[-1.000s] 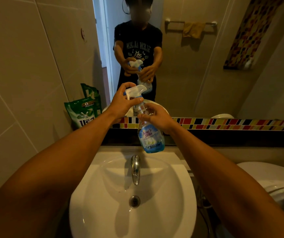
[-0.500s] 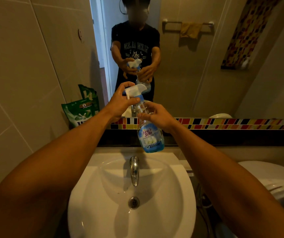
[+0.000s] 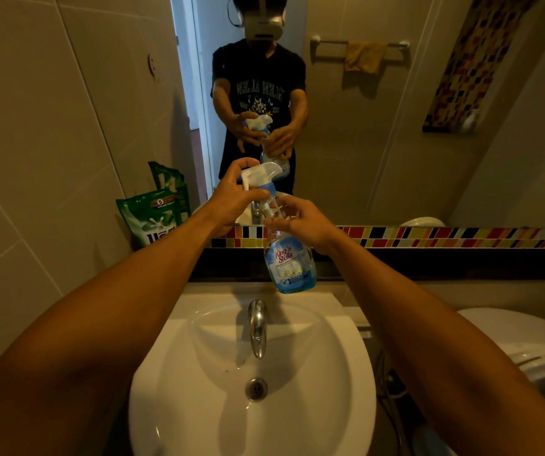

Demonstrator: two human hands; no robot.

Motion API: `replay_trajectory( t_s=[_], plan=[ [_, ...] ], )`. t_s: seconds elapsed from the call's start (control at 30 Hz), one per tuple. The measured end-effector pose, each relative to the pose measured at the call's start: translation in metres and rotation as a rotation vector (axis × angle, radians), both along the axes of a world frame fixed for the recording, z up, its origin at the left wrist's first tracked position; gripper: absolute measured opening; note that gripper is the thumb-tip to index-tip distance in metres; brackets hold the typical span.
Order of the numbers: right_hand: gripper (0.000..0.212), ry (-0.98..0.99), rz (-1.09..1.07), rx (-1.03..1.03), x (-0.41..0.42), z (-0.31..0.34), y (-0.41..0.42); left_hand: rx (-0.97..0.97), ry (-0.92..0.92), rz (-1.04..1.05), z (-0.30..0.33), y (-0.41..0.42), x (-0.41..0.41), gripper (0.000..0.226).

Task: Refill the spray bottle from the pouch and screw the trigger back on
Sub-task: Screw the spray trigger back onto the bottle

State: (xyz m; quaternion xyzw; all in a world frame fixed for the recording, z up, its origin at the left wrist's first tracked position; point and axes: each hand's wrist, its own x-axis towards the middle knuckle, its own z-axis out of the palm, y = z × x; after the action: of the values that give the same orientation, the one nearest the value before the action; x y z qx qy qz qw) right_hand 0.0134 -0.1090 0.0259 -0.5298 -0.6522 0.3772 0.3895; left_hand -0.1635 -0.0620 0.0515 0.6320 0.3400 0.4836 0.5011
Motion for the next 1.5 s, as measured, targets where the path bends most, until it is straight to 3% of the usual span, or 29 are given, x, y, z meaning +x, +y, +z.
replay_trajectory(
  t_s=[0.13, 0.33, 0.5, 1.03, 1.2, 1.5],
  plan=[
    [0.044, 0.009, 0.013, 0.001, 0.000, 0.000, 0.002, 0.025, -0.043, -0.004, -0.001, -0.002, 0.002, 0.058],
    [0.047, 0.018, 0.002, -0.002, 0.000, -0.001, 0.002, 0.005, 0.024, 0.019, 0.000, 0.000, -0.001, 0.061],
    [0.038, 0.012, 0.019, 0.011, -0.001, -0.002, 0.006, 0.017, -0.025, 0.016, -0.001, -0.002, 0.000, 0.058],
    [0.056, 0.024, 0.038, -0.008, -0.005, 0.003, 0.008, 0.093, 0.036, 0.048, 0.001, 0.001, -0.004, 0.059],
    [0.042, 0.020, 0.046, -0.012, -0.001, 0.003, 0.011, 0.052, 0.088, 0.035, 0.003, 0.005, -0.008, 0.058],
    [0.045, 0.060, 0.080, -0.021, -0.006, 0.006, 0.011, 0.090, 0.080, 0.070, 0.004, 0.010, -0.008, 0.057]
  ],
)
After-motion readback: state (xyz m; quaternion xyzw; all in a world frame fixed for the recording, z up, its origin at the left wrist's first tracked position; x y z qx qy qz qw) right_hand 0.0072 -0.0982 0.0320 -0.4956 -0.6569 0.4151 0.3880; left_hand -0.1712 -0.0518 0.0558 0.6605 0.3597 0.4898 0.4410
